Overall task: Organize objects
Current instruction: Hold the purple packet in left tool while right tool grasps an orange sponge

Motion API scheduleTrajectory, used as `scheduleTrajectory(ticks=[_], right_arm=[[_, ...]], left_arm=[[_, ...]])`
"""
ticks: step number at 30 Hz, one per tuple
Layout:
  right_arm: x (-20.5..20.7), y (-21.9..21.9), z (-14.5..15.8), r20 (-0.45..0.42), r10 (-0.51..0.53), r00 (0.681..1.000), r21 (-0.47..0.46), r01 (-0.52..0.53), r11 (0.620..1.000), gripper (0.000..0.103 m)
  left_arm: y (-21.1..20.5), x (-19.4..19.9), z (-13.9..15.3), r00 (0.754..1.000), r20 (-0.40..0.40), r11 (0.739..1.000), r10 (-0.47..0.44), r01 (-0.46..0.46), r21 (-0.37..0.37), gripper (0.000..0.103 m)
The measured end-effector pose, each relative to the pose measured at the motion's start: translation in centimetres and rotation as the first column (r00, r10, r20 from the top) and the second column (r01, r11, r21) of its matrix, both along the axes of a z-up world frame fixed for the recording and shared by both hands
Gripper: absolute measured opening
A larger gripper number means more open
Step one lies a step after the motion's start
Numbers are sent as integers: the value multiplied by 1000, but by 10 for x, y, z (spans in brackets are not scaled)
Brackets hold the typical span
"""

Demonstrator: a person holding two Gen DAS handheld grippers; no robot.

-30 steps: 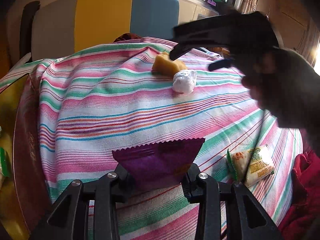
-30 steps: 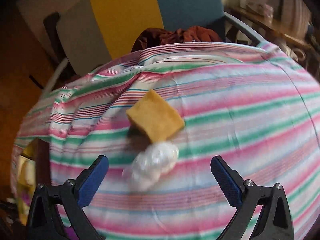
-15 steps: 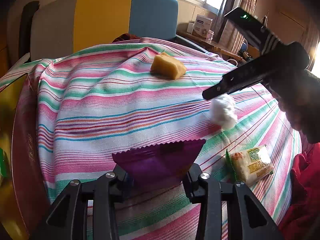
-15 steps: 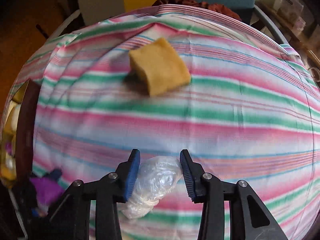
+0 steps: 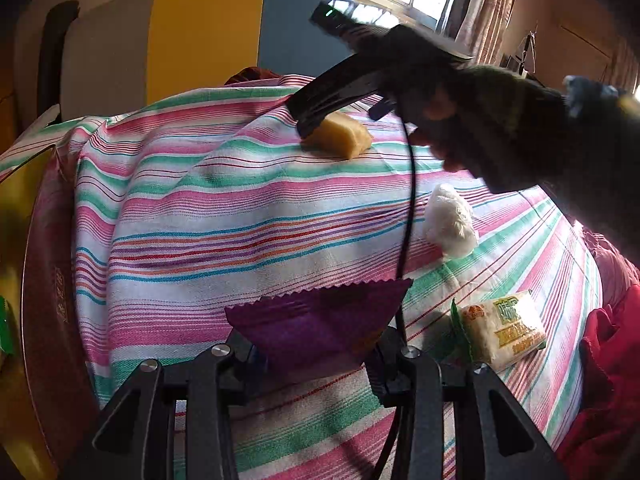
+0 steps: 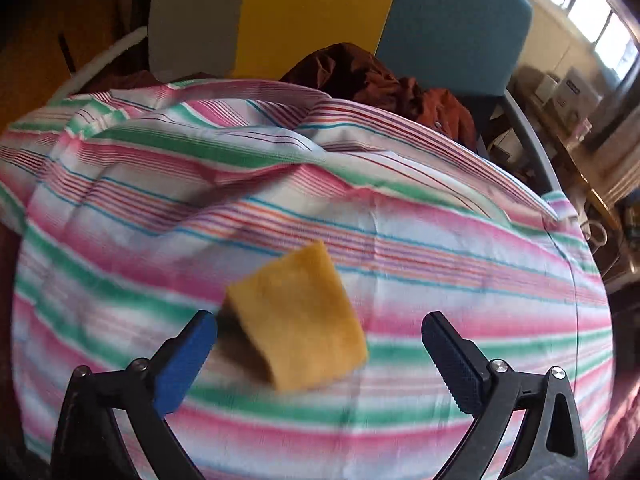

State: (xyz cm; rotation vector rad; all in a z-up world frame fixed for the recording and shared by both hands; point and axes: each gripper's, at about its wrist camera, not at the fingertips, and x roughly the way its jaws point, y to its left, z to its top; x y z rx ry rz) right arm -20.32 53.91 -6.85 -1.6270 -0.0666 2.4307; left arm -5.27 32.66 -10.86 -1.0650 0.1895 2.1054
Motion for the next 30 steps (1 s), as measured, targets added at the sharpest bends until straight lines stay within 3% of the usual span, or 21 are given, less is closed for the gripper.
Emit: scheduleTrajectory(ticks=[2,4,6,9,13,16,19,21,26,30], right_arm=[[-8,2,-9,33,-8,999,-17,9,1000,100],[-2,3,-8,9,-23,1000,-120,24,992,65],[10,-2,-3,7,-39,999,-100,40,994,60],[41,-14,8,-9,-17,1000,-118,15,993,59],[103,-10,43,-122,-104,987,-202,78,976,60],[154,3,69,-225,-201,953,-227,149,962,62],[200,22,80,-278,-339,899,-240,276,931,63],[225,42,70,-260,-424,868,-241,367,898,63],[255,70,24,-122,-546,829,-274,501,821,63],[240,68,2,-32,-511,859,-250,488,836,63]], left_arm=[[0,-1,0,1000,3,1000,0,0,4,41],[0,-1,-1,1000,5,1000,0,0,7,41],[1,-1,-1,1000,5,1000,-1,1,8,41],[-1,-1,-2,1000,6,1000,-1,1,11,41],[-3,-1,-1,1000,6,1000,-1,1,12,42],[-2,1,-1,1000,-2,1000,-1,1,2,42],[1,2,-1,1000,-13,1000,0,0,-9,42],[3,1,-2,1000,-17,1000,0,0,-14,42],[5,1,-1,1000,-21,1000,0,0,-20,42],[6,4,0,999,-39,999,-1,0,-38,42]])
